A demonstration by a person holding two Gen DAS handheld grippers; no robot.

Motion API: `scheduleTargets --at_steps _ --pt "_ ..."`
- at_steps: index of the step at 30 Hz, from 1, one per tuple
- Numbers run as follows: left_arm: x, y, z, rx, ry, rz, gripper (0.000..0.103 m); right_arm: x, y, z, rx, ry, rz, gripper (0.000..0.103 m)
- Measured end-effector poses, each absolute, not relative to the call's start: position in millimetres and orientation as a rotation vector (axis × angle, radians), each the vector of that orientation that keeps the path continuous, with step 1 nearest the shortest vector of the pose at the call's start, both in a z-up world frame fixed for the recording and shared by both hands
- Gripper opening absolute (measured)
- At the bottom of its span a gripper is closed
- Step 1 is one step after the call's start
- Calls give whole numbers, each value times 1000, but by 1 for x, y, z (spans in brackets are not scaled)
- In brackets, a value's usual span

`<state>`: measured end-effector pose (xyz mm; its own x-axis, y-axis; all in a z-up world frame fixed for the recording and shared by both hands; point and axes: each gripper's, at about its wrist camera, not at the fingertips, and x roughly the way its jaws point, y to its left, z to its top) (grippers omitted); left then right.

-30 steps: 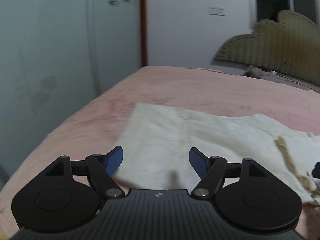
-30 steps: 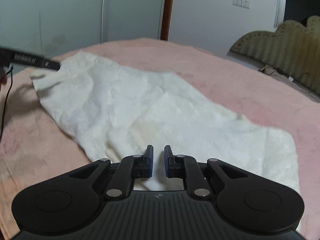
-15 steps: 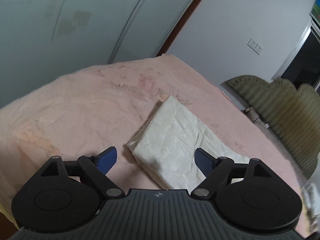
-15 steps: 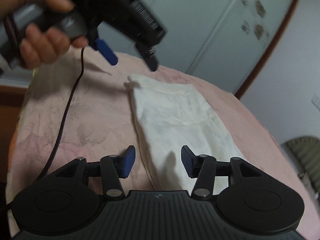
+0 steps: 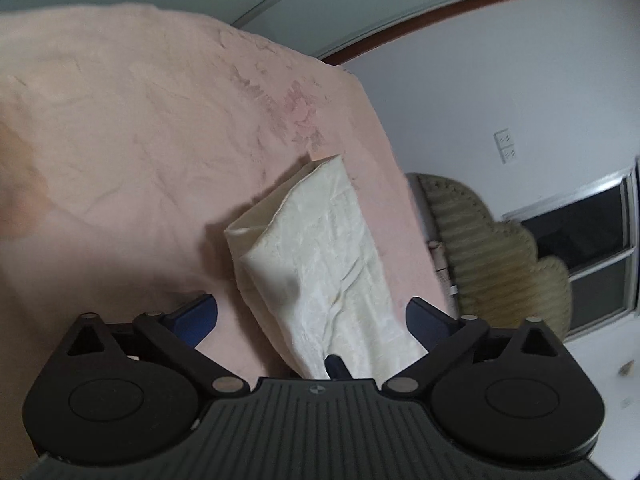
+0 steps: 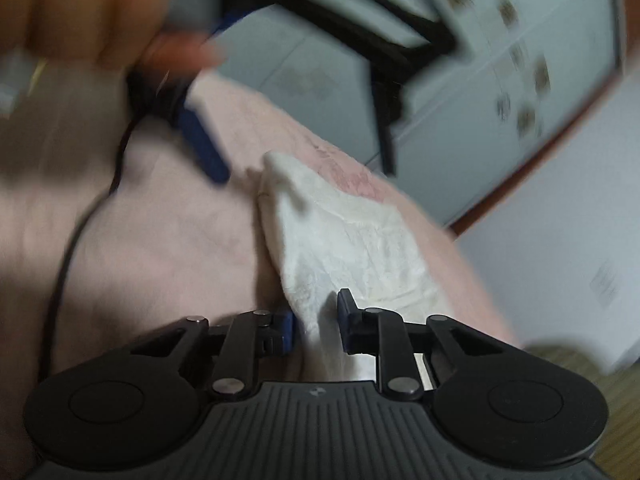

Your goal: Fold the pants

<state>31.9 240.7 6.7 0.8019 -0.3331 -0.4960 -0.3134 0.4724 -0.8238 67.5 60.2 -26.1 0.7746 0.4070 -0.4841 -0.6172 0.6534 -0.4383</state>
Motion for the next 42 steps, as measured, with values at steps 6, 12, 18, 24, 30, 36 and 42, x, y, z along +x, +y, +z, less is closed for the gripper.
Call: scheduleTargets --at_steps 6,12,18,24,30,36,42 --pt "77 220 -7 -1149 643 -67 100 108 -1 14 -95 501 705 20" --pt "94 200 -6 -988 692 -12 53 106 -35 40 -37 487 779 21" --pt "86 201 -13 -941 695 41 9 164 -60 7 -109 666 470 21" --pt "66 189 2 -780 601 40 10 166 -29 -4 -214 649 491 30" --pt "55 151 36 -510 508 27 10 155 -13 5 -264 576 541 30" --pt "26 84 89 -251 372 -62 10 133 -28 25 -176 439 558 30" --pt "9 0 119 -127 289 -233 11 105 -93 59 -82 326 514 30"
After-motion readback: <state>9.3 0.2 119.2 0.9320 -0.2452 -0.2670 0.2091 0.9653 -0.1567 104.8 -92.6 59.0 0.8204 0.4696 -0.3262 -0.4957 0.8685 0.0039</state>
